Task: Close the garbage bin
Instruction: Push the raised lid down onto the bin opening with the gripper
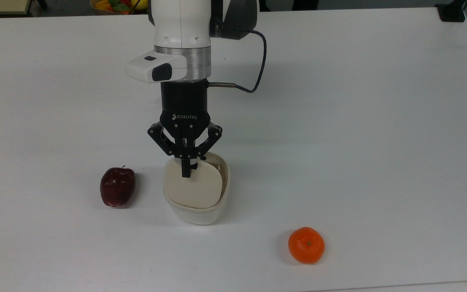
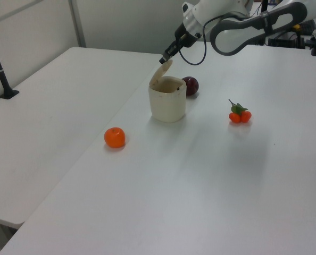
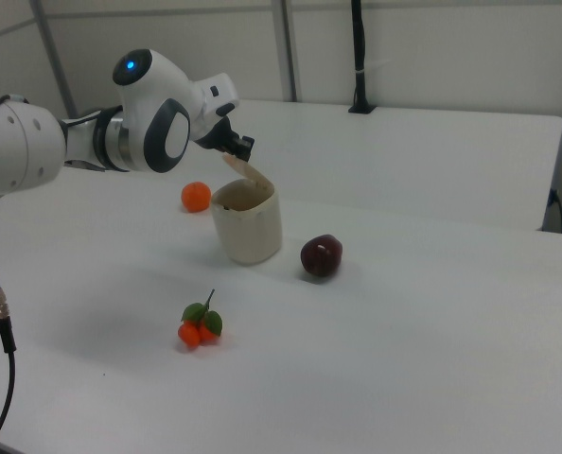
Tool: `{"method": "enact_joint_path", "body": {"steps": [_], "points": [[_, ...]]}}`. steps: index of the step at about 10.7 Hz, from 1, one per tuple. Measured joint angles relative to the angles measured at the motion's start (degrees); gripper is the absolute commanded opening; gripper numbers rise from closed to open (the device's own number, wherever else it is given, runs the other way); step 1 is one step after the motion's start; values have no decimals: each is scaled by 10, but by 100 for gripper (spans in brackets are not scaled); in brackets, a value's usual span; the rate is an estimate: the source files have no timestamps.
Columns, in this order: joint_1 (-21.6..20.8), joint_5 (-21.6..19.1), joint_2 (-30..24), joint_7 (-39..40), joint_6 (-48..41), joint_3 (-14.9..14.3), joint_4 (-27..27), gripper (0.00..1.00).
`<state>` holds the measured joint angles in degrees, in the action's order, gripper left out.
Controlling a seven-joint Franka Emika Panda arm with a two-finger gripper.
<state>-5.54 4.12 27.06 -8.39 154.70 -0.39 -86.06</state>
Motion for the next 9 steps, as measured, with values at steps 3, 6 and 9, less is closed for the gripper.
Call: {"method": "enact_joint_path", "body": {"steps": [3,6,9], "points": [[-4,0,-10,0,-82,3,1,0],[-13,0,-10,0,-125,3,-1,0],[-15,0,-6,0,-128,3,-5,0]]}}
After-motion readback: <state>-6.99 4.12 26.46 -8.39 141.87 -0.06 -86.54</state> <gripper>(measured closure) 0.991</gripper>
